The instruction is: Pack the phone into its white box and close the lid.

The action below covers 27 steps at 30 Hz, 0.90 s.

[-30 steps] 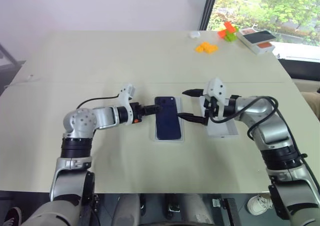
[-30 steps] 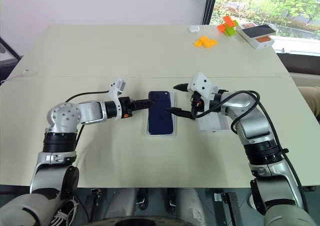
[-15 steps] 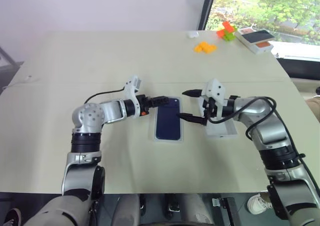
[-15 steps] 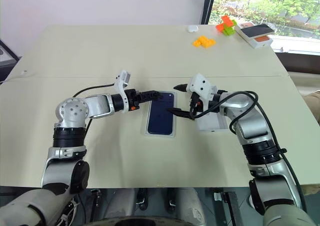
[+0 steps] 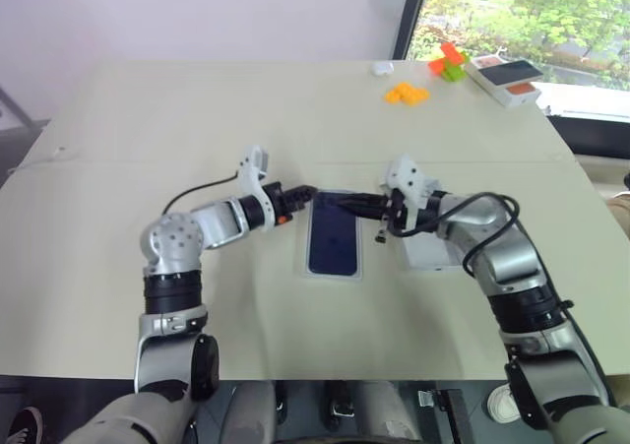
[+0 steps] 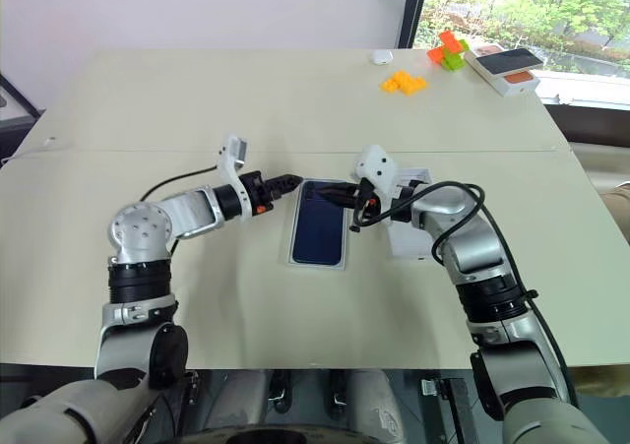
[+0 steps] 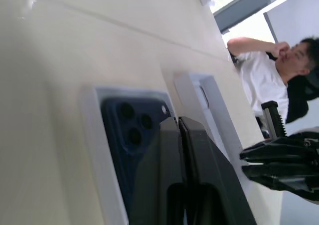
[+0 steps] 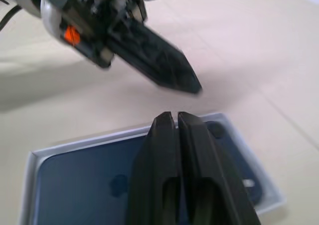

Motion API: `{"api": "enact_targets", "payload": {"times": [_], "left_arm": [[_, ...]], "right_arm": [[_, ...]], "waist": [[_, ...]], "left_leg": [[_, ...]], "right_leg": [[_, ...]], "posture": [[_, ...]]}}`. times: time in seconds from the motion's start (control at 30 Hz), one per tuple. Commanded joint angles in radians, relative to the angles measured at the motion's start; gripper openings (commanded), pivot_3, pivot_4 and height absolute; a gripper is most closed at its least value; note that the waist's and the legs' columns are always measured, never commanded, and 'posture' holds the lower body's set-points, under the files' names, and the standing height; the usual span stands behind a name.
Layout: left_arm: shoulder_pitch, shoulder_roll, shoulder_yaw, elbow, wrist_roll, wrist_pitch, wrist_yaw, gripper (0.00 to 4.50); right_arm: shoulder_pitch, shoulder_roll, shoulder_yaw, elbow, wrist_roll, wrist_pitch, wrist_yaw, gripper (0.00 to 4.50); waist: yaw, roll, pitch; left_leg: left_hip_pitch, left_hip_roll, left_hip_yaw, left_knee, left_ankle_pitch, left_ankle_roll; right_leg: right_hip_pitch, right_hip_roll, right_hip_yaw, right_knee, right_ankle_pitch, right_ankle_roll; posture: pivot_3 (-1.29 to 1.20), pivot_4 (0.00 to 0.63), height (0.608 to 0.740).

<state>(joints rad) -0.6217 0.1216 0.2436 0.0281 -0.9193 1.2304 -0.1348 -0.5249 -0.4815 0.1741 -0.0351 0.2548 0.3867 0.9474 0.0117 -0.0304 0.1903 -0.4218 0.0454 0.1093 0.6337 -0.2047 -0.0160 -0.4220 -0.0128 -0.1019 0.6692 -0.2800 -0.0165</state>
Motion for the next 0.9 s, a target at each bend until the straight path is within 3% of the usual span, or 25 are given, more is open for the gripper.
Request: {"api": "enact_targets", "payload": {"times": [0.03,0.13,0.33,0.5,0.67,0.7,0.73,0.9], "left_arm": [[0.038,-0.008,-0.065,-0.042,0.061,-0.017,0.015,0.0],[0.068,0.0,-0.075,-0.05,0.083,-0.003,0.022,0.0],[0.103,0.02,-0.106,-0.085,0.107,0.011,-0.007,0.0],[0.07,0.036,-0.074,-0.112,0.09,-0.001,-0.031,0.0],[0.035,0.099,-0.044,-0.165,0.062,-0.006,-0.075,0.0],[0.03,0.117,-0.034,-0.177,0.057,-0.014,-0.091,0.53],[0.028,0.145,-0.029,-0.194,0.046,-0.012,-0.12,0.76],[0.072,0.302,-0.043,-0.273,0.014,-0.064,-0.339,3.26]], "right_arm": [[0.017,0.022,0.067,-0.029,-0.097,-0.052,-0.071,0.06],[0.028,0.012,0.129,0.011,-0.218,-0.129,-0.129,0.06],[0.078,-0.051,0.183,0.035,-0.318,-0.25,-0.103,0.06],[0.015,-0.036,0.076,0.037,-0.204,-0.171,-0.079,0.06],[-0.054,-0.041,-0.027,-0.034,-0.04,0.03,-0.019,0.06],[-0.065,-0.055,-0.036,-0.04,-0.033,0.057,-0.015,0.58],[-0.077,-0.083,-0.033,-0.041,-0.047,0.099,-0.013,0.8],[-0.155,-0.179,0.002,-0.059,-0.149,0.382,-0.11,3.37]], "waist": [[-0.002,0.0,0.0],[-0.004,0.0,0.0],[-0.001,-0.001,-0.002],[0.0,-0.001,-0.002],[-0.003,-0.001,-0.001],[-0.002,-0.001,-0.001],[-0.001,-0.001,-0.001],[-0.002,-0.001,-0.001]], "left_leg": [[0.0,0.0,0.0,0.0,0.0,0.0],[0.001,0.0,0.0,0.0,0.0,0.0],[0.001,0.0,0.0,0.0,0.0,0.0],[0.008,0.0,0.0,-0.001,-0.004,0.006],[0.008,0.0,0.0,-0.002,-0.003,0.006],[0.008,0.0,0.0,-0.002,-0.003,0.006],[0.008,0.0,0.0,-0.002,-0.003,0.005],[0.008,0.0,0.0,-0.003,-0.004,0.006]], "right_leg": [[0.0,0.0,0.0,0.0,0.0,0.0],[0.0,0.001,0.0,0.001,-0.002,0.003],[0.0,0.001,0.0,0.001,-0.002,0.003],[0.007,0.001,0.0,0.0,-0.002,0.004],[0.006,0.001,0.0,0.0,-0.002,0.003],[0.006,0.001,0.0,0.0,-0.002,0.003],[0.006,0.001,0.0,0.0,-0.002,0.003],[0.007,0.0,0.0,0.0,-0.002,0.002]], "posture": [[0.0,0.15,0.737],[0.0,0.15,0.737],[0.0,0.15,0.737],[0.0,0.15,0.737],[0.0,0.15,0.737],[0.0,0.15,0.737],[0.0,0.15,0.737],[0.0,0.15,0.737]]}}
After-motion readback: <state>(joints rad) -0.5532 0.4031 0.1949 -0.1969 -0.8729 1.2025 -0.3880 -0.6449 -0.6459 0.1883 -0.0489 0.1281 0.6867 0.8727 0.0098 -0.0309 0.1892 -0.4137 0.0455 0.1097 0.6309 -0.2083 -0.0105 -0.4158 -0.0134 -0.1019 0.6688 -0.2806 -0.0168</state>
